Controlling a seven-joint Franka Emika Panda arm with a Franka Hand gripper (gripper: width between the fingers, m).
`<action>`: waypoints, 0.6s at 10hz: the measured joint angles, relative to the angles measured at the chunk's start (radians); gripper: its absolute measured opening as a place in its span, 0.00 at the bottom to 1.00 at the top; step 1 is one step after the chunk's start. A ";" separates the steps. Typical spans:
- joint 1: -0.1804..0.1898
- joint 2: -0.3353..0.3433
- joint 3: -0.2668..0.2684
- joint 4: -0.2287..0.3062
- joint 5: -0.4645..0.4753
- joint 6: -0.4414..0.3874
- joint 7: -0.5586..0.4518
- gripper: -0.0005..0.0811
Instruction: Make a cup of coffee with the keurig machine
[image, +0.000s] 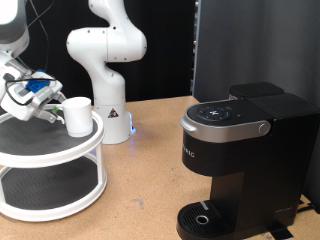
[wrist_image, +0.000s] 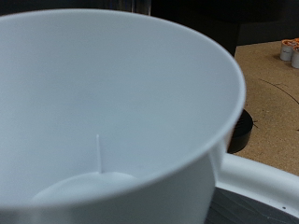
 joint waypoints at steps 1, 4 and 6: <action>0.004 0.009 0.000 0.000 0.005 0.000 -0.009 0.99; 0.005 0.014 -0.001 0.000 0.007 -0.006 -0.021 0.76; 0.005 0.014 -0.002 0.000 0.007 -0.007 -0.022 0.51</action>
